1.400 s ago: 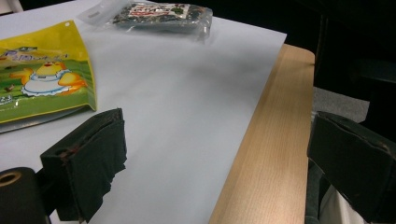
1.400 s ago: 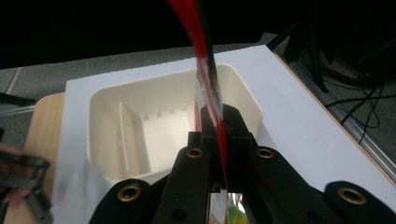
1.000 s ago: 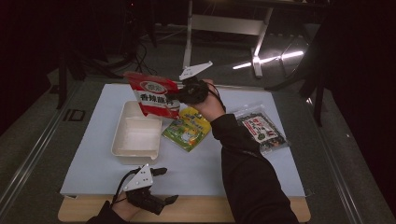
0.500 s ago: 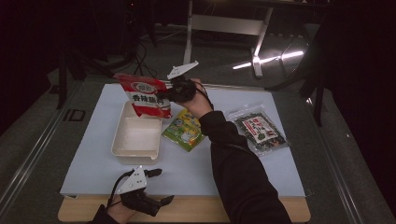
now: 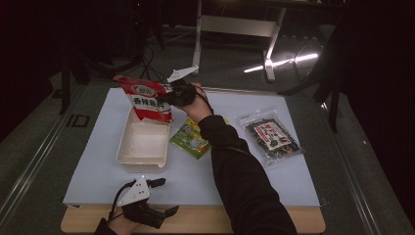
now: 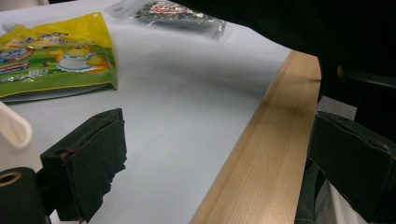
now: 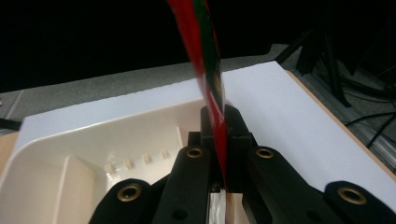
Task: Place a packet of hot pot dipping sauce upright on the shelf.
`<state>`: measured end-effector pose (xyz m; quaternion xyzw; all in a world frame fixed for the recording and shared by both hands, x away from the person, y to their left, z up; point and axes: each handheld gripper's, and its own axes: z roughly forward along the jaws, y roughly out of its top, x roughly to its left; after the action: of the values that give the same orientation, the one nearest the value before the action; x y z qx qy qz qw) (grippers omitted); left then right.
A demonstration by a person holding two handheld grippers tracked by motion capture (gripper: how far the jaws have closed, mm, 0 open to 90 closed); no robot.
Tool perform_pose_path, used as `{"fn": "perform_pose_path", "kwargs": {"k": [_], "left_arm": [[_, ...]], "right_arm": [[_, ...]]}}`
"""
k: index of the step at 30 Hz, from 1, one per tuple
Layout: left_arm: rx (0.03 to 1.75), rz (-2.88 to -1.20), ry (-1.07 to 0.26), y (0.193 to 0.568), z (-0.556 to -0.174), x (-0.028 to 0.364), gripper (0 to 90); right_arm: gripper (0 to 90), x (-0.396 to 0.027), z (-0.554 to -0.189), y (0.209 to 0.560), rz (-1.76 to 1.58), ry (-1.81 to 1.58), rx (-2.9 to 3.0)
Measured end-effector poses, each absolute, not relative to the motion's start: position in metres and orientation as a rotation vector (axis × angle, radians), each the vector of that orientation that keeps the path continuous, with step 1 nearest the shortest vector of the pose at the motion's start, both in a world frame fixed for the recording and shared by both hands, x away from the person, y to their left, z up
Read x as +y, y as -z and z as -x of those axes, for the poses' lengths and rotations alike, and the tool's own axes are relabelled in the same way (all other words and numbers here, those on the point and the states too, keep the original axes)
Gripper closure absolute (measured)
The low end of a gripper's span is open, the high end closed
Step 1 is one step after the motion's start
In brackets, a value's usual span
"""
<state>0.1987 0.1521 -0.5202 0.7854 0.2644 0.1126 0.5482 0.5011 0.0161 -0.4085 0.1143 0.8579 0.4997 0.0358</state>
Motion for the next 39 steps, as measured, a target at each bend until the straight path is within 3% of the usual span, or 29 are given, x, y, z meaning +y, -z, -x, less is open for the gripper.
{"fn": "perform_pose_path", "kwargs": {"k": [29, 39], "left_arm": [[0.627, -1.874, -0.262, 0.522, -0.198, 0.151, 5.5], [0.612, -1.882, -0.259, 0.522, -0.200, 0.147, 5.5]], "right_arm": [[89.6, 0.030, -0.505, 0.453, -0.455, -1.504, 2.684], [76.8, 0.015, -0.501, 0.440, -0.469, -1.495, 2.659]]}}
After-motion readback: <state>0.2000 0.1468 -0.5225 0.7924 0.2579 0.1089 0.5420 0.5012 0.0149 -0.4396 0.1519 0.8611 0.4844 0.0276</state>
